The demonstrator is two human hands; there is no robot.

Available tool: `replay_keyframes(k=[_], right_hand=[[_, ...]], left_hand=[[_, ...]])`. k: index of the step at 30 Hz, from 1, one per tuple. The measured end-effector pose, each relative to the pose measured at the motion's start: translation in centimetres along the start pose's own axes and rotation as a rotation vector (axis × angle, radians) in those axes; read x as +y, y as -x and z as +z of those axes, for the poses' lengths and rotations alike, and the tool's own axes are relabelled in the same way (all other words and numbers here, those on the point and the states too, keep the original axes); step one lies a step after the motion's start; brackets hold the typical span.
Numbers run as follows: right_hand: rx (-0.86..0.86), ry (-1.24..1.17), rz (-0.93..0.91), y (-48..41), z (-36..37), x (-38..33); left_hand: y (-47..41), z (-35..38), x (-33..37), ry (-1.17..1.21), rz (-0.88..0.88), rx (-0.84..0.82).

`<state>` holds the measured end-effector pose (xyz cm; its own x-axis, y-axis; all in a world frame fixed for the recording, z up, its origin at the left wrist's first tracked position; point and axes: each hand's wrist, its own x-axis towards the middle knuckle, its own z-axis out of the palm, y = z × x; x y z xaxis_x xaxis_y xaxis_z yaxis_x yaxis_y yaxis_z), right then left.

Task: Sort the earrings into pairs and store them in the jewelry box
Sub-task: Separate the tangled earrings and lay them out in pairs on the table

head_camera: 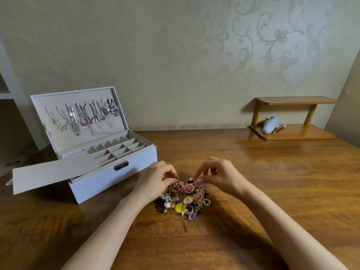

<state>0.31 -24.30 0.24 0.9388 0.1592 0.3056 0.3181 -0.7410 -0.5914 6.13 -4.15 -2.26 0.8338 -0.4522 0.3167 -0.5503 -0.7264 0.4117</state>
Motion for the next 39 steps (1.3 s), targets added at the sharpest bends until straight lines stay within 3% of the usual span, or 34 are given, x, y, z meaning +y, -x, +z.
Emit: replay_keyframes(k=[8, 13, 20, 30, 39], right_hand=[[-0.225, 0.089, 0.045, 0.1, 0.1, 0.2], [-0.264, 0.272, 0.064, 0.1, 0.8, 0.2], [-0.291, 0.228, 0.04, 0.2, 0.9, -0.1], [-0.307, 0.106, 0.004, 0.3, 0.9, -0.3], [-0.236, 0.072, -0.016, 0.1, 1.1, 0.2]], left_hand=[[0.3, 0.7, 0.8, -0.034, 0.135, -0.073], [0.2, 1.2, 1.2, -0.074, 0.181, -0.134], [0.1, 1.3, 1.6, -0.14, 0.265, -0.088], [0.1, 0.3, 2.3, -0.038, 0.158, -0.141], [0.1, 0.0, 1.7, 0.199, 0.067, -0.191]])
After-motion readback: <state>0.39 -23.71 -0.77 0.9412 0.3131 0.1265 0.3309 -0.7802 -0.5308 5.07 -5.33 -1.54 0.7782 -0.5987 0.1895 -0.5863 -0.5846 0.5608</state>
